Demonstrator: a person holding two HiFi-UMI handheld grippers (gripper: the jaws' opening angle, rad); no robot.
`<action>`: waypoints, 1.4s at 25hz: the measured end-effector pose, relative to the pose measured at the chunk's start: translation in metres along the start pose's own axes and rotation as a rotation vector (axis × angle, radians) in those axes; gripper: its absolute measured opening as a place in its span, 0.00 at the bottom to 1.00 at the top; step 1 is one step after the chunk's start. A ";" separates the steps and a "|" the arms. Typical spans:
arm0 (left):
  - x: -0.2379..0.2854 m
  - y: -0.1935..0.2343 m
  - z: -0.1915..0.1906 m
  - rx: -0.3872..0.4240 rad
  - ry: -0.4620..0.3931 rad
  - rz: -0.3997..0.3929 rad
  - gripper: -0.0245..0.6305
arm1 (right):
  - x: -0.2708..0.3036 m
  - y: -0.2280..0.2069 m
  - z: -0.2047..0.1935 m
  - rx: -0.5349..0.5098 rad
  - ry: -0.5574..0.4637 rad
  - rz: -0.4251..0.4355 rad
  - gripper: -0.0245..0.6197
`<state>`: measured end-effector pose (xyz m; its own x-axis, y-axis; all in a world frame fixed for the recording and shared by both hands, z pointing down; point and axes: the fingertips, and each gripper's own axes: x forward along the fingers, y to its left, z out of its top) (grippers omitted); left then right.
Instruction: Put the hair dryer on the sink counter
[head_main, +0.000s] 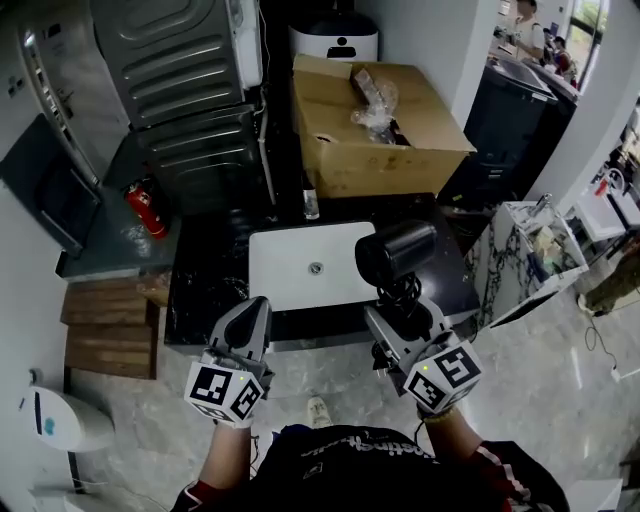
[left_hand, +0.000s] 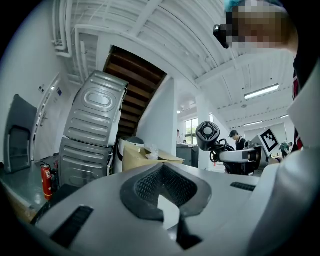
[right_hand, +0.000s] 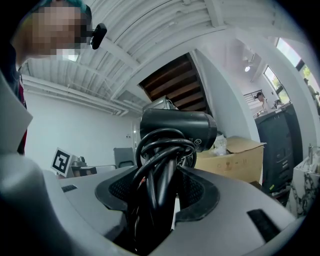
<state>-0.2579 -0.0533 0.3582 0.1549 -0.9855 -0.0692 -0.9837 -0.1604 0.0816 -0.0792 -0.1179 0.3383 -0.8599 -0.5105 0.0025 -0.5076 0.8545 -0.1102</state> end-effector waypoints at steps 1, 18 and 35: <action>0.004 0.009 0.000 -0.003 0.000 -0.004 0.06 | 0.010 0.000 -0.001 0.000 0.002 -0.004 0.42; 0.089 0.036 -0.016 -0.044 0.016 -0.097 0.06 | 0.062 -0.041 0.004 -0.012 0.028 -0.057 0.42; 0.190 -0.047 -0.034 -0.082 0.049 -0.230 0.06 | 0.022 -0.146 0.004 0.017 0.048 -0.192 0.42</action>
<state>-0.1789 -0.2348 0.3749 0.3804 -0.9236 -0.0472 -0.9116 -0.3830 0.1495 -0.0238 -0.2545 0.3503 -0.7489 -0.6587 0.0722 -0.6621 0.7397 -0.1199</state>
